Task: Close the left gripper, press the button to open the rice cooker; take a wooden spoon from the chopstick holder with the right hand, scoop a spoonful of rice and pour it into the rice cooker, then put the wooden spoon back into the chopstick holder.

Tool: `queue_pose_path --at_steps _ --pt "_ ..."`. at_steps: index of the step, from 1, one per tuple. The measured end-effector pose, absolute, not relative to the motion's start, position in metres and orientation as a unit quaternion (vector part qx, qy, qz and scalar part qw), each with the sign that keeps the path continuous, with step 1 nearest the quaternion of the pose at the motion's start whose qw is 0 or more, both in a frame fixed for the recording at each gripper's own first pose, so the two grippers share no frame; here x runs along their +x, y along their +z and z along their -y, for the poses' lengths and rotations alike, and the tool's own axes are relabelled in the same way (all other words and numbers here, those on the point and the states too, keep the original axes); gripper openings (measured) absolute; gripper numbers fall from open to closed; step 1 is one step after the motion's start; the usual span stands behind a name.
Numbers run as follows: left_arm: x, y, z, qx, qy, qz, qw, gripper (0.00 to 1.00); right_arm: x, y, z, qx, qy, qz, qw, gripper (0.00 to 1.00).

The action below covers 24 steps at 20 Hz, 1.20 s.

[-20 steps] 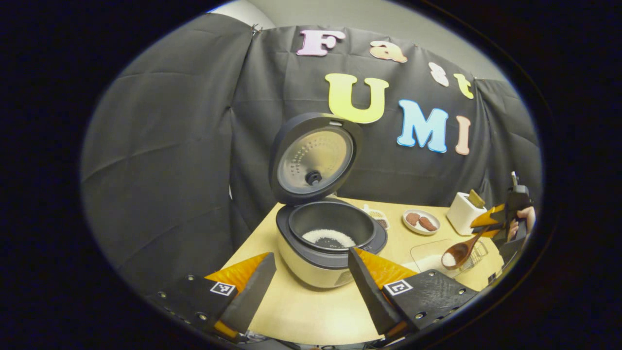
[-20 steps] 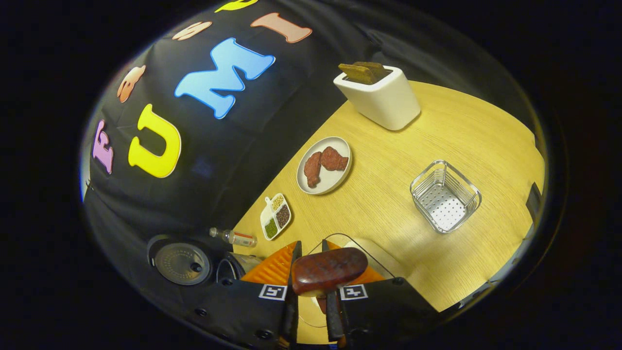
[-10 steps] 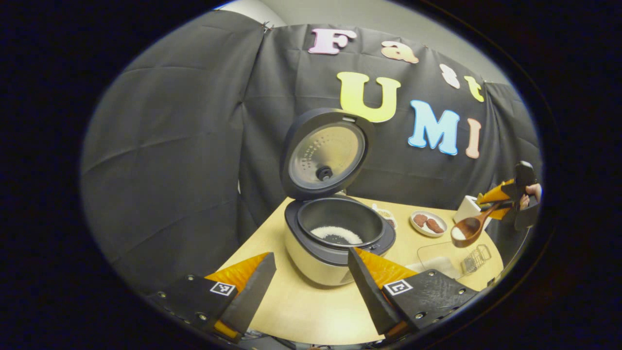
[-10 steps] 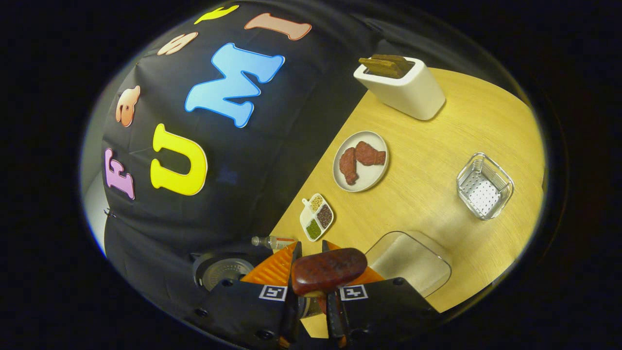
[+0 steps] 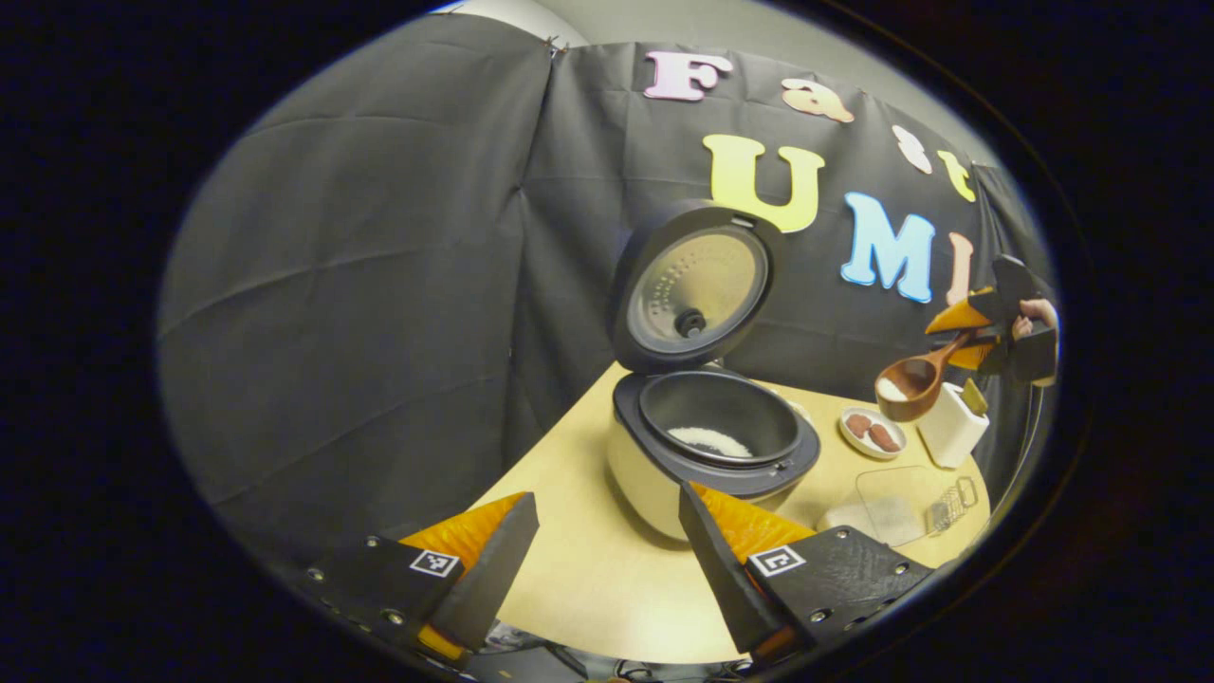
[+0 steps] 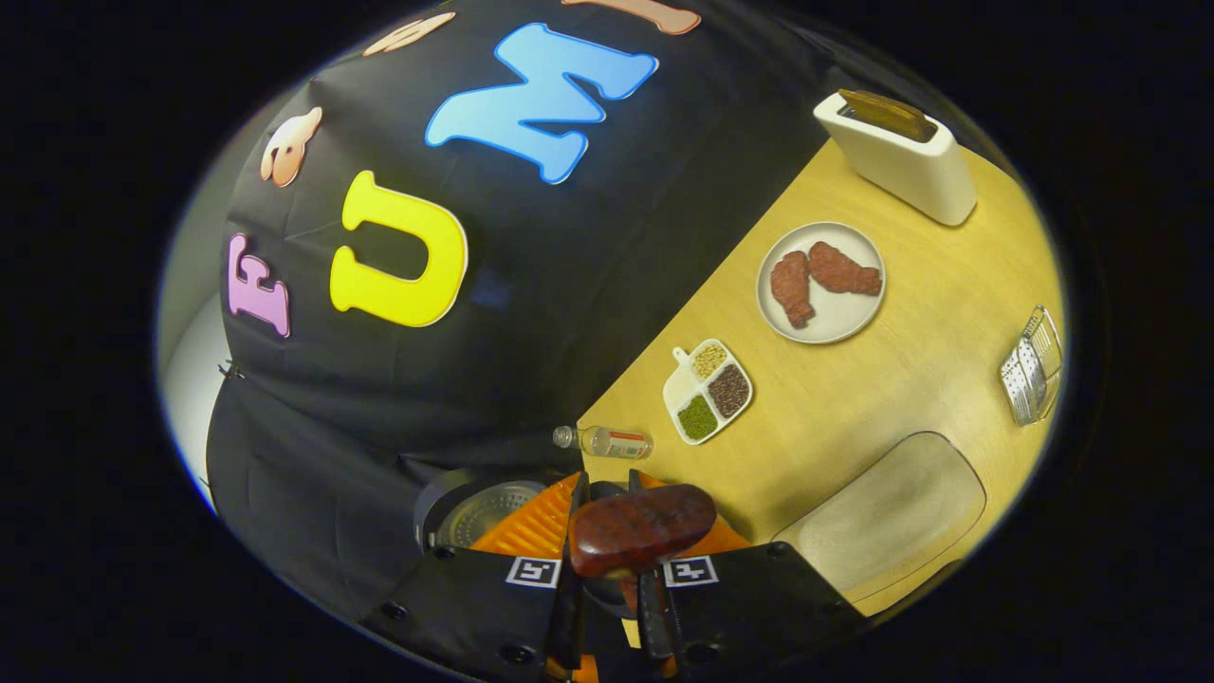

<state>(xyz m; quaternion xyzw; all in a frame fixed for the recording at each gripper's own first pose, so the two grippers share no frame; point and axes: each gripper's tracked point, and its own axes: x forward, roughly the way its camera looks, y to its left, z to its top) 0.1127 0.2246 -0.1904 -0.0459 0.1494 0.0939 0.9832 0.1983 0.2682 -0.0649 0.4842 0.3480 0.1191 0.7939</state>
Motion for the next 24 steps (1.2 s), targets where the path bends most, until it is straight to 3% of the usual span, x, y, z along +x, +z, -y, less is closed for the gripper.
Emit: queue_pose_path --at_steps 4,5,10,11,16,17,18,24 --pt "0.114 -0.194 -0.235 -0.060 0.110 -0.152 0.980 0.95 0.216 -0.053 -0.310 0.451 0.150 -0.352 0.806 0.21" --pt "0.114 -0.194 -0.237 -0.060 0.113 -0.151 0.980 0.95 0.220 -0.052 -0.320 0.444 0.157 -0.354 0.808 0.25" --pt "0.109 -0.194 -0.251 -0.066 0.140 -0.154 0.976 0.95 0.240 -0.051 -0.376 0.408 0.193 -0.367 0.813 0.25" --pt "0.109 -0.198 -0.251 -0.072 0.142 -0.159 0.974 0.93 0.245 -0.051 -0.386 0.400 0.199 -0.366 0.816 0.21" --pt "0.109 -0.213 -0.261 -0.074 0.152 -0.178 0.969 0.94 0.250 -0.070 -0.431 0.316 0.237 -0.372 0.840 0.25" --pt "0.108 -0.214 -0.262 -0.071 0.154 -0.180 0.969 0.94 0.252 -0.077 -0.435 0.291 0.240 -0.370 0.849 0.21" --pt "0.107 -0.213 -0.265 -0.064 0.157 -0.181 0.969 0.94 0.254 -0.083 -0.437 0.265 0.242 -0.364 0.859 0.25" --pt "0.099 -0.225 -0.274 -0.067 0.168 -0.193 0.964 0.95 0.259 -0.107 -0.449 0.183 0.251 -0.354 0.882 0.25"
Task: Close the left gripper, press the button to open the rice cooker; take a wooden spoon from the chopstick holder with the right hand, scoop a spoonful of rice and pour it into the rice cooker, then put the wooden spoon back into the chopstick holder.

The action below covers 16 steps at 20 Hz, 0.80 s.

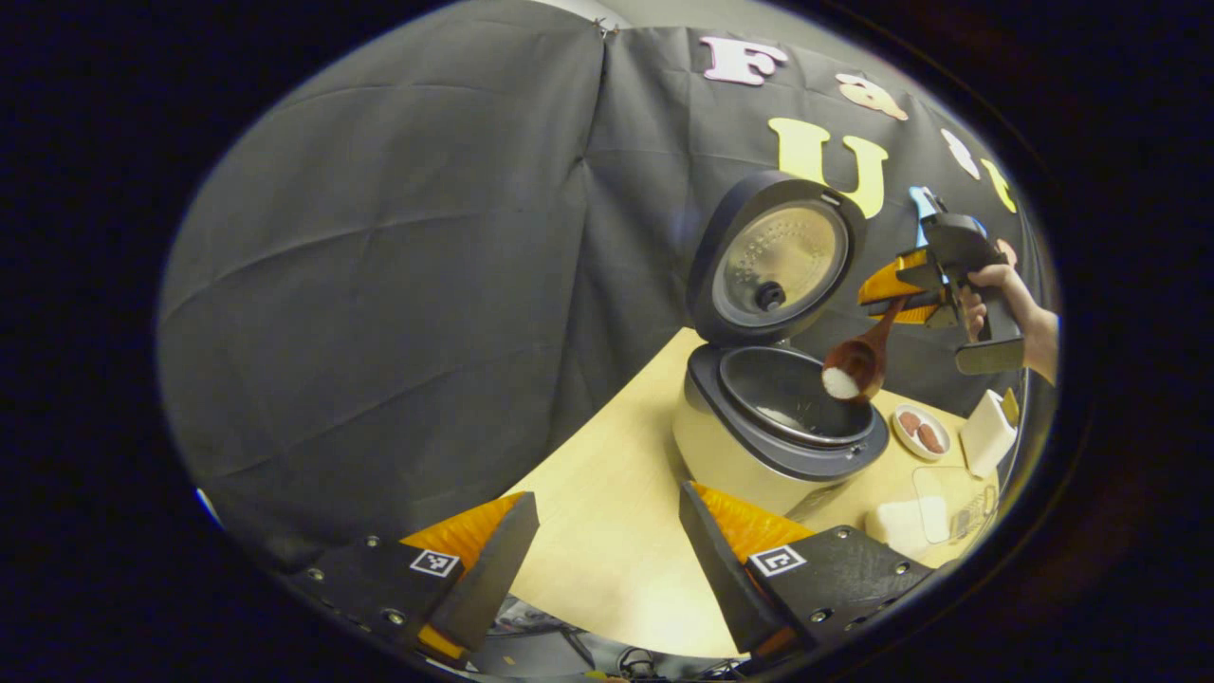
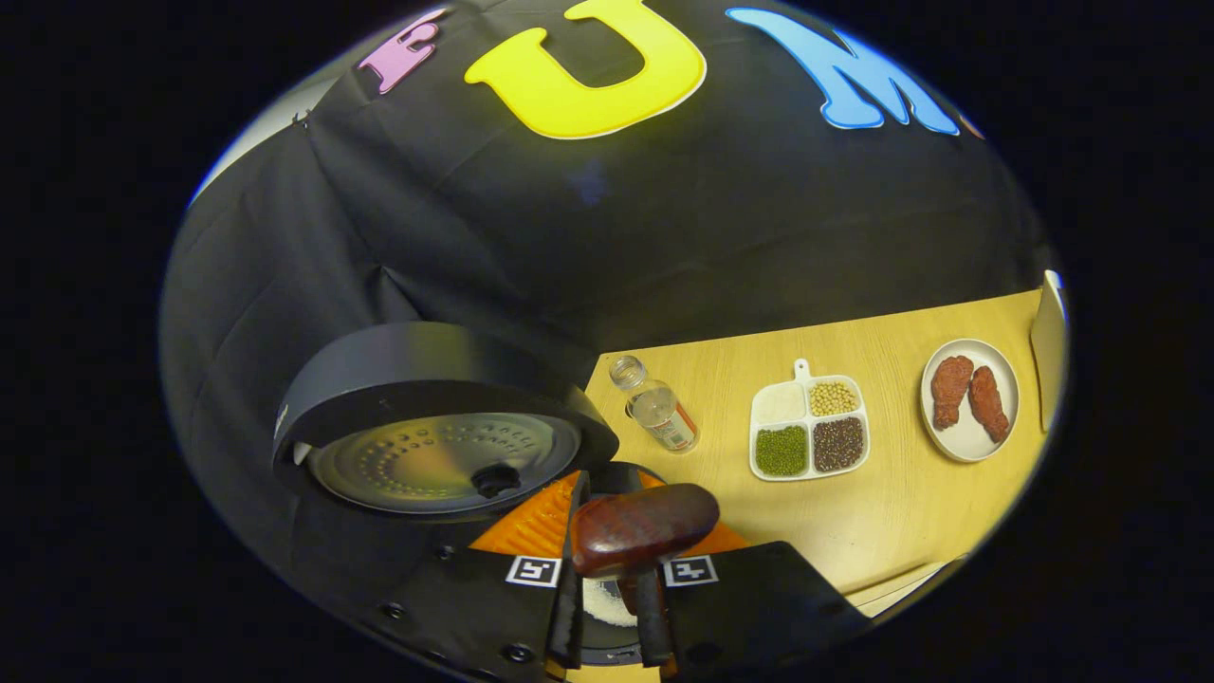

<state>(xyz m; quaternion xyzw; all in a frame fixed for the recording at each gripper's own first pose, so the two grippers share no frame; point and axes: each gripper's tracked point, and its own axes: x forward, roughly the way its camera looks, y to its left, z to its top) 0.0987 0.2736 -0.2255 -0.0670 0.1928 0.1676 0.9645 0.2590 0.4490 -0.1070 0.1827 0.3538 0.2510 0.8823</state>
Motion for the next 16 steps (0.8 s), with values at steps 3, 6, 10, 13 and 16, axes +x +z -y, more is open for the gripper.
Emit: queue_pose_path --at_steps 3,6,10,13,16 --pt "0.096 -0.229 -0.277 -0.065 0.174 -0.198 0.963 0.95 0.260 -0.106 -0.455 0.153 0.263 -0.337 0.891 0.25" --pt "0.097 -0.225 -0.278 -0.066 0.174 -0.195 0.963 0.94 0.257 -0.108 -0.465 0.106 0.287 -0.325 0.895 0.25" --pt "0.097 -0.219 -0.276 -0.056 0.174 -0.189 0.965 0.95 0.249 -0.105 -0.481 0.049 0.309 -0.303 0.900 0.25" --pt "0.095 -0.224 -0.273 -0.062 0.172 -0.191 0.964 0.94 0.243 -0.104 -0.488 0.012 0.314 -0.296 0.902 0.25" --pt "0.091 -0.234 -0.274 -0.069 0.173 -0.201 0.962 0.94 0.241 -0.103 -0.493 -0.011 0.323 -0.274 0.906 0.25"
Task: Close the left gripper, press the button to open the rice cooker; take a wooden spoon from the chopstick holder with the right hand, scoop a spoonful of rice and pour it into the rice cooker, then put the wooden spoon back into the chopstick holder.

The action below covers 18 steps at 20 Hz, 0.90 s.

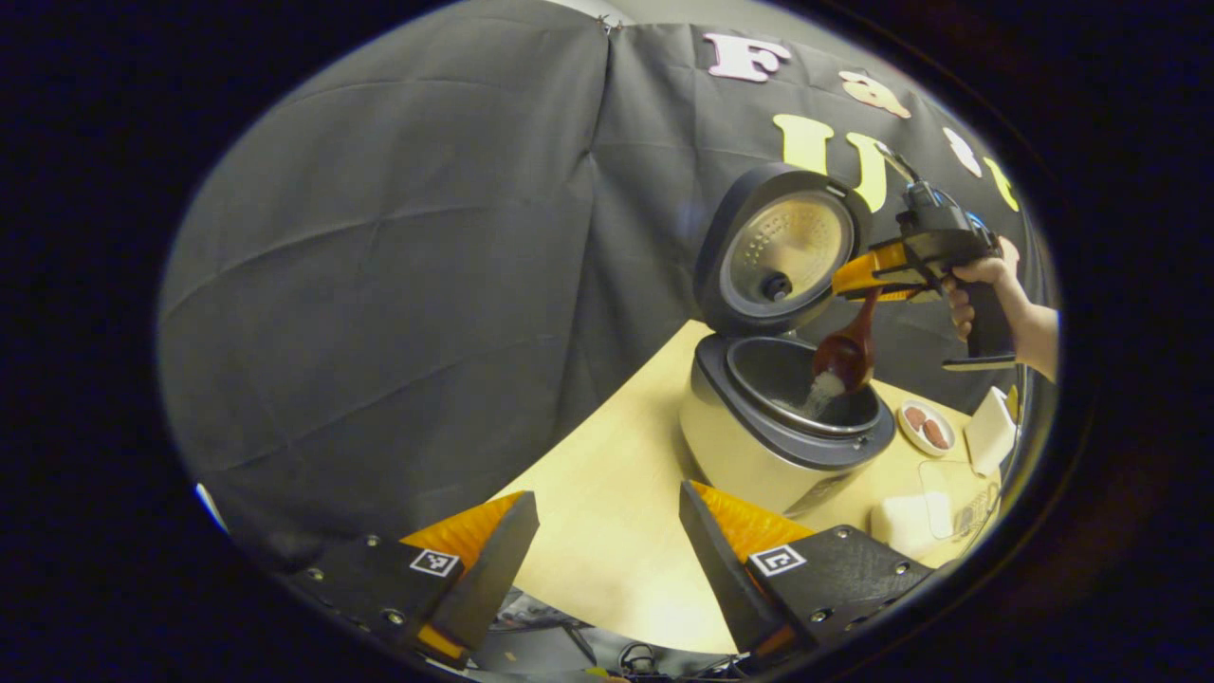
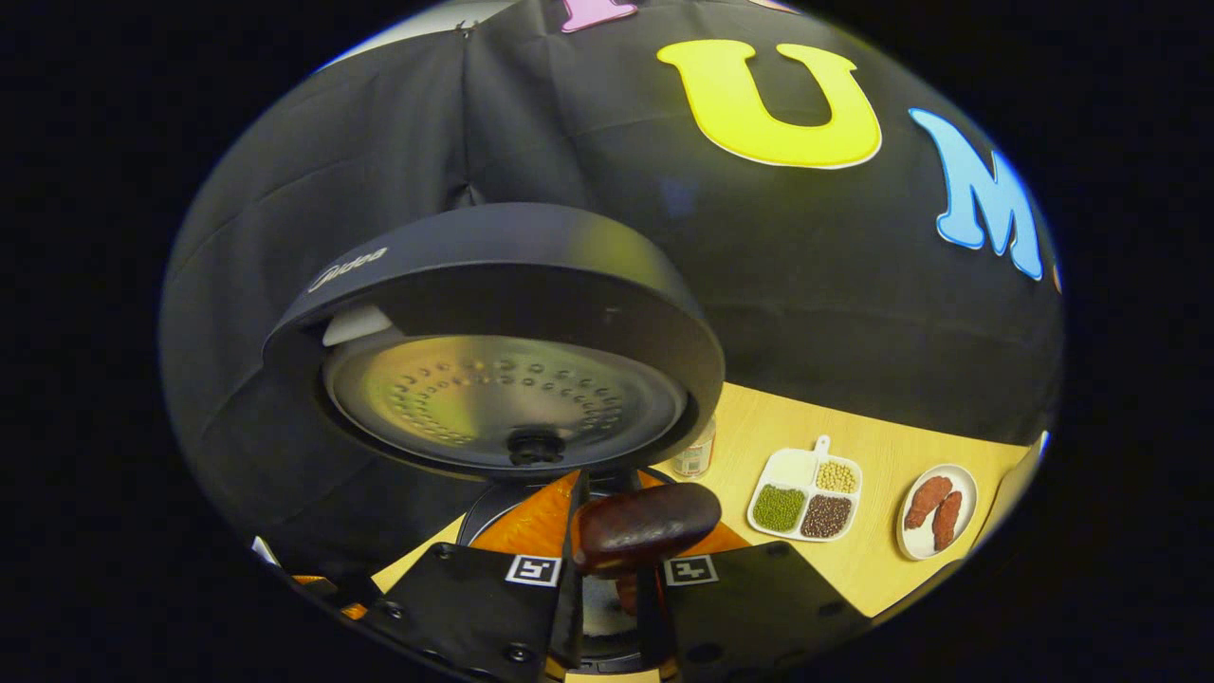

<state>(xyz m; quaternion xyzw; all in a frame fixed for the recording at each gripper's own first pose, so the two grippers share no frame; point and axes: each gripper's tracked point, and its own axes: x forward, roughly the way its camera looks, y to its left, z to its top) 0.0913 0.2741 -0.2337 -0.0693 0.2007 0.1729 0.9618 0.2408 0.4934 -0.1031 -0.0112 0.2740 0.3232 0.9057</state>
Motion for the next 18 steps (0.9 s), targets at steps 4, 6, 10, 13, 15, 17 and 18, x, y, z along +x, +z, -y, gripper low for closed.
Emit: queue_pose_path --at_steps 4,6,10,13,15,17,18 --pt "0.084 -0.235 -0.281 -0.054 0.178 -0.202 0.962 0.95 0.234 -0.097 -0.508 -0.052 0.347 -0.240 0.905 0.25" --pt "0.079 -0.235 -0.282 -0.059 0.181 -0.202 0.961 0.95 0.229 -0.097 -0.516 -0.078 0.358 -0.227 0.902 0.25" --pt "0.073 -0.239 -0.286 -0.059 0.187 -0.203 0.959 0.95 0.214 -0.102 -0.529 -0.107 0.377 -0.224 0.892 0.25" --pt "0.071 -0.238 -0.285 -0.076 0.187 -0.202 0.958 0.95 0.208 -0.098 -0.535 -0.125 0.393 -0.207 0.887 0.25" --pt "0.068 -0.239 -0.285 -0.083 0.191 -0.200 0.958 0.95 0.205 -0.093 -0.535 -0.156 0.399 -0.181 0.885 0.22" --pt "0.066 -0.240 -0.284 -0.079 0.194 -0.199 0.957 0.95 0.198 -0.090 -0.535 -0.185 0.407 -0.160 0.880 0.22" --pt "0.065 -0.238 -0.283 -0.077 0.194 -0.200 0.957 0.95 0.191 -0.087 -0.535 -0.196 0.410 -0.153 0.877 0.25"
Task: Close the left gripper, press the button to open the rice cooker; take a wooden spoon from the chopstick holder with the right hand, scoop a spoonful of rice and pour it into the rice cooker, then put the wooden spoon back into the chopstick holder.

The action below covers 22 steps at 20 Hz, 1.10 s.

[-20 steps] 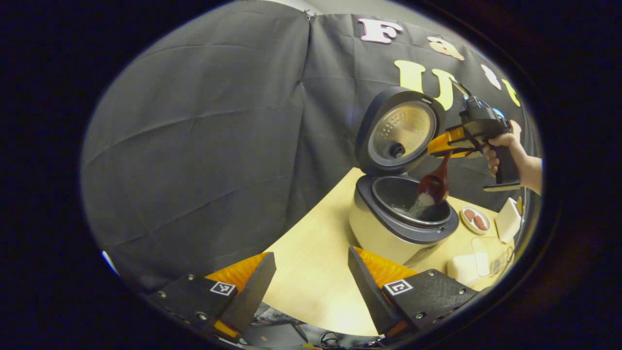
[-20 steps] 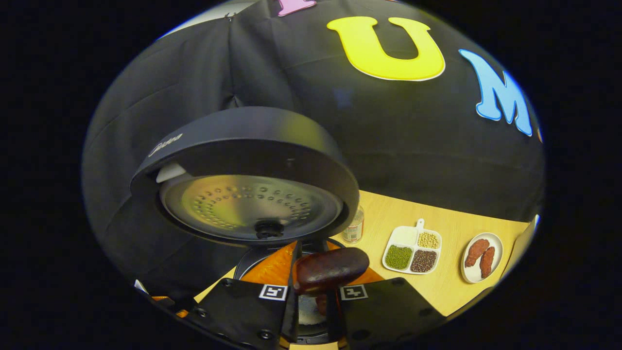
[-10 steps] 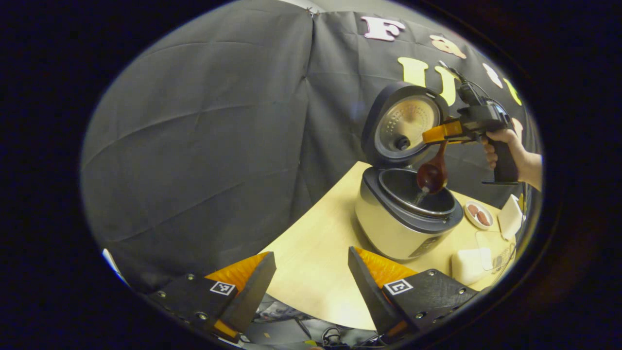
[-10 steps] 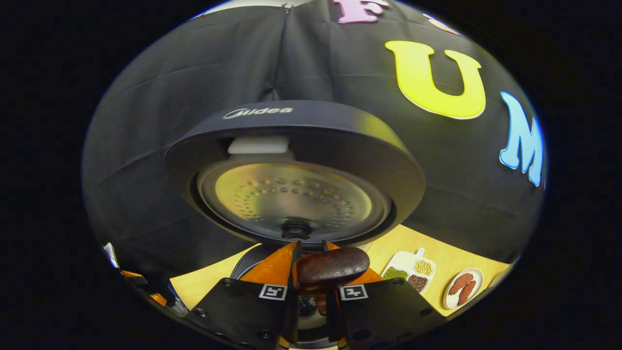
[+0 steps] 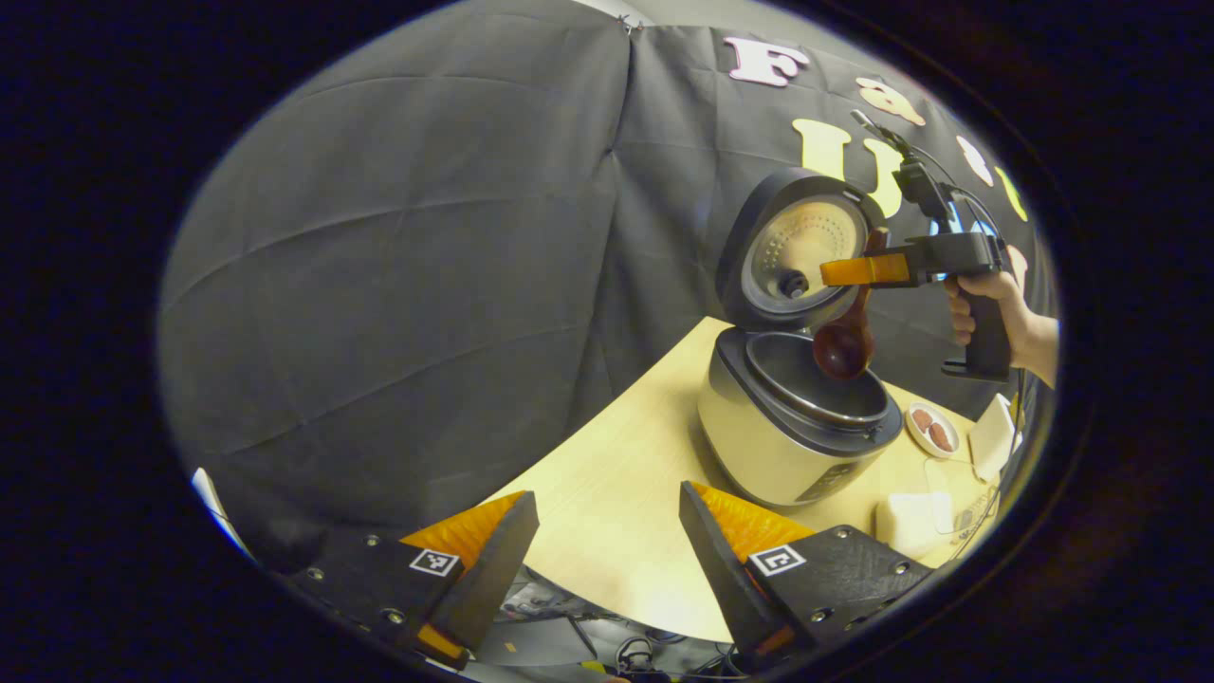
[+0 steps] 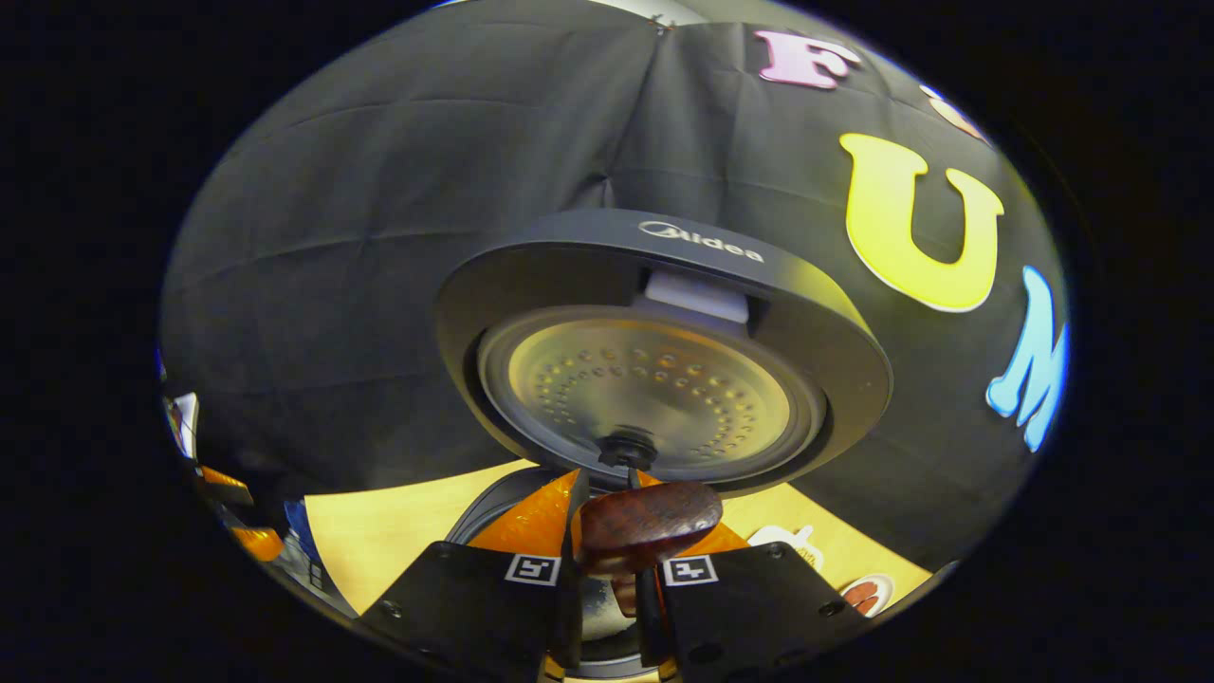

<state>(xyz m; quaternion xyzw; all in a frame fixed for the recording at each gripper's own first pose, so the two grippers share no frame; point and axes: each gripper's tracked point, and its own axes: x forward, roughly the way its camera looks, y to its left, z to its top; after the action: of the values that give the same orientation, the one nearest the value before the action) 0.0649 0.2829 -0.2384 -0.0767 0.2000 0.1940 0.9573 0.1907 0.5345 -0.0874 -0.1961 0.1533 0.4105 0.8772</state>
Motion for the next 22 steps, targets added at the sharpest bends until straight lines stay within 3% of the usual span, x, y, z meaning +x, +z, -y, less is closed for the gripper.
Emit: queue_pose_path --at_steps 6,11,15,20,21,22 --pt "0.066 -0.238 -0.262 -0.067 0.178 -0.204 0.960 0.94 0.165 -0.050 -0.517 -0.166 0.427 -0.116 0.881 0.25" --pt "0.075 -0.228 -0.229 -0.044 0.149 -0.195 0.968 0.95 0.155 -0.004 -0.457 -0.110 0.411 -0.090 0.901 0.22" --pt "0.076 -0.205 -0.179 -0.027 0.125 -0.193 0.973 0.93 0.156 0.021 -0.374 -0.082 0.369 -0.077 0.923 0.25" --pt "0.082 -0.179 -0.127 -0.019 0.108 -0.187 0.976 0.95 0.158 0.026 -0.241 -0.048 0.291 -0.085 0.952 0.22" --pt "0.084 -0.174 -0.118 -0.015 0.106 -0.185 0.977 0.95 0.160 0.024 -0.210 -0.042 0.270 -0.090 0.958 0.25" --pt "0.086 -0.168 -0.109 -0.010 0.102 -0.182 0.978 0.95 0.159 0.020 -0.179 -0.034 0.248 -0.096 0.963 0.22"
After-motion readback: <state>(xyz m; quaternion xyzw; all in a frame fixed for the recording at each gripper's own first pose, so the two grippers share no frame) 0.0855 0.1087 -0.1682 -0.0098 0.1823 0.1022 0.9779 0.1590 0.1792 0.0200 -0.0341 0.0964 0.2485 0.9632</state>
